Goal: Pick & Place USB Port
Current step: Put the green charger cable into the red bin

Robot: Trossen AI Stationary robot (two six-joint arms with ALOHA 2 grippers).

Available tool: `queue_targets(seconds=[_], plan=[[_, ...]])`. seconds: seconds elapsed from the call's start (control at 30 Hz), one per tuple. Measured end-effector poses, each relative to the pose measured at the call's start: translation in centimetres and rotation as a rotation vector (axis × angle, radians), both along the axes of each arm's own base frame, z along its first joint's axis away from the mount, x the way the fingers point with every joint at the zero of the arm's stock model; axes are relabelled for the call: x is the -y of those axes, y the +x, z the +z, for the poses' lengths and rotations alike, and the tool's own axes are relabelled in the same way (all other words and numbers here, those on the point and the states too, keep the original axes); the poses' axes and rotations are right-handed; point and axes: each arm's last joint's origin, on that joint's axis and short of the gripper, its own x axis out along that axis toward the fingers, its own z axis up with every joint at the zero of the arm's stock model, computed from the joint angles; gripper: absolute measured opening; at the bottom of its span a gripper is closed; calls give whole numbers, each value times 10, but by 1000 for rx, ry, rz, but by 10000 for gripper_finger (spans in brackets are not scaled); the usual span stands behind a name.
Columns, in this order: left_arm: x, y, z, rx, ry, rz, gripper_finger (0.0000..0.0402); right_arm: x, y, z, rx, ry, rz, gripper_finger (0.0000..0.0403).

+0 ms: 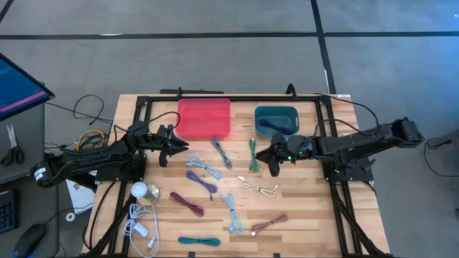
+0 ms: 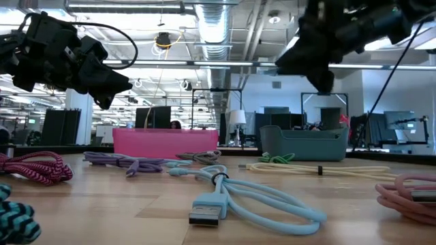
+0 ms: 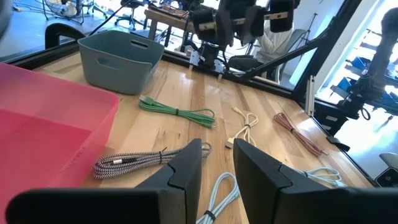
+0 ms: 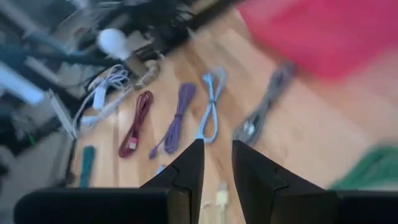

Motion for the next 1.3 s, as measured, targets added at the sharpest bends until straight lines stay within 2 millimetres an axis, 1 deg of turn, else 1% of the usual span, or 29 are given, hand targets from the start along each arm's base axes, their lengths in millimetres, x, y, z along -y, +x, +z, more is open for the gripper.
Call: queue_targets(seconds=[0.07,0.17,0.33,0.53,0.7,0.83,1.07,1.3], plan=[[0,0,0,1,1,0,92,1,3,-4,-72,86,-54,80],[0,0,0,2,1,0,92,1,5,-10,-210,140,-102,95],[0,0,0,2,1,0,92,3,8,-20,-412,199,-181,141],[0,0,0,2,1,0,92,3,23,-21,-447,208,-192,201],[0,0,0,3,2,0,92,3,34,-27,-475,206,-197,232],[0,0,0,3,2,0,92,2,42,-38,-504,201,-202,234],[0,0,0,4,2,0,92,2,49,-60,-563,192,-210,222],[0,0,1,5,3,0,92,2,58,-79,-579,189,-213,219]])
